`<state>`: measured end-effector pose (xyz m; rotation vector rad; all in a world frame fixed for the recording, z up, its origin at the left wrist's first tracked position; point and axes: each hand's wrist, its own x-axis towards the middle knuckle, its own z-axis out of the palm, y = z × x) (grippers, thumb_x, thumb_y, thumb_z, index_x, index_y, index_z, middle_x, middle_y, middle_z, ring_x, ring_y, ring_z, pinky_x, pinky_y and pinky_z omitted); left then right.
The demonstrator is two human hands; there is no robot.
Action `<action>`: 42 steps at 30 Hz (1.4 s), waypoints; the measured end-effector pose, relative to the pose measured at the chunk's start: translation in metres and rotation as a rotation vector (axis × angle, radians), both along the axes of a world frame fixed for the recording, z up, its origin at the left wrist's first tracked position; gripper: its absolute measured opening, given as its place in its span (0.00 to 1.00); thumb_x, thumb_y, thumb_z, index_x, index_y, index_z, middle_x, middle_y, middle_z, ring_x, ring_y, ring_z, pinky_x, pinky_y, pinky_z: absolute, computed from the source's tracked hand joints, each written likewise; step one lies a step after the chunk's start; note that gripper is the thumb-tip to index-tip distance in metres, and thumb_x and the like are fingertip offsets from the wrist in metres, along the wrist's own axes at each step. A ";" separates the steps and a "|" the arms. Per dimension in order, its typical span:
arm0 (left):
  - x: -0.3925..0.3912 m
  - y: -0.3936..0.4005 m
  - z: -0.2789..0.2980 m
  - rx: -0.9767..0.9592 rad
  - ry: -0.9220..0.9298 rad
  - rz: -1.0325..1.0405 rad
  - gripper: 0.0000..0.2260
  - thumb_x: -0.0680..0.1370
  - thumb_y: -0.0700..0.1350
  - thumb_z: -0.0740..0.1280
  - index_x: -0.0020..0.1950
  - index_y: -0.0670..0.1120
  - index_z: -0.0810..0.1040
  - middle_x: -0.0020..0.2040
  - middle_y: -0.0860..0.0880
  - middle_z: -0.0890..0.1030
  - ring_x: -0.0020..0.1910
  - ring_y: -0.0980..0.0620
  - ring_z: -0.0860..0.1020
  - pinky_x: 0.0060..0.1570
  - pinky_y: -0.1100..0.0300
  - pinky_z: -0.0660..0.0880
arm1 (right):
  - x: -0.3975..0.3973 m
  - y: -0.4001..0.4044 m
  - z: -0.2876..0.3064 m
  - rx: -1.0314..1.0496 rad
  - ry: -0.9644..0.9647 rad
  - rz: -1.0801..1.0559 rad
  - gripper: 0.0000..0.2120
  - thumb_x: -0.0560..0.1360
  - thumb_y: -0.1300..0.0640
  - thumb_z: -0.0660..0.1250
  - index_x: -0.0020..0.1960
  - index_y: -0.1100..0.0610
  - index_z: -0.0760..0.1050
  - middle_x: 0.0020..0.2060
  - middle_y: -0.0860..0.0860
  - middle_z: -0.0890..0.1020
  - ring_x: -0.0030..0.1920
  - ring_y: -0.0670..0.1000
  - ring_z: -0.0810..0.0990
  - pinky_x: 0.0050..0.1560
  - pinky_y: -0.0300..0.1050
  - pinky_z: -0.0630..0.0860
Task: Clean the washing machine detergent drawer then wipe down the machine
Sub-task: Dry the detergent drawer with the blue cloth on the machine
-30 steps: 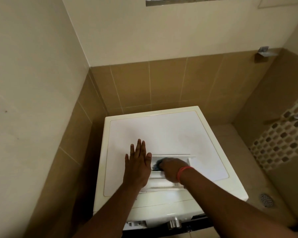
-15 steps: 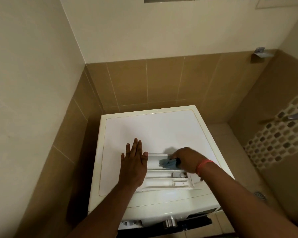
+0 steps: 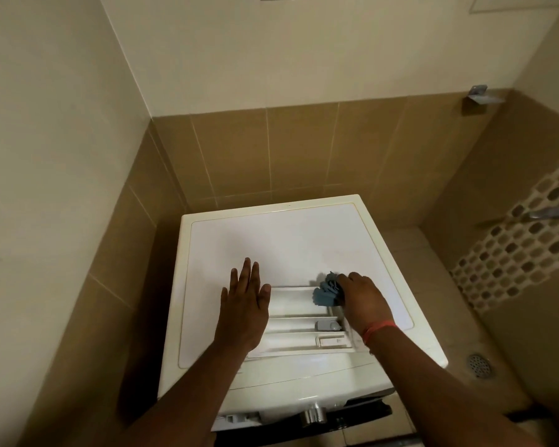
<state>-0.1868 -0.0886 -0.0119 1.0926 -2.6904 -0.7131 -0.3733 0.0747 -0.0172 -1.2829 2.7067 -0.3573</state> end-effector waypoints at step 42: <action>-0.007 0.006 0.016 0.199 0.035 0.067 0.26 0.79 0.62 0.41 0.76 0.64 0.38 0.77 0.66 0.39 0.75 0.66 0.38 0.78 0.53 0.52 | -0.031 -0.065 0.007 0.264 0.036 0.255 0.23 0.75 0.53 0.64 0.68 0.56 0.64 0.60 0.56 0.72 0.57 0.59 0.76 0.55 0.53 0.74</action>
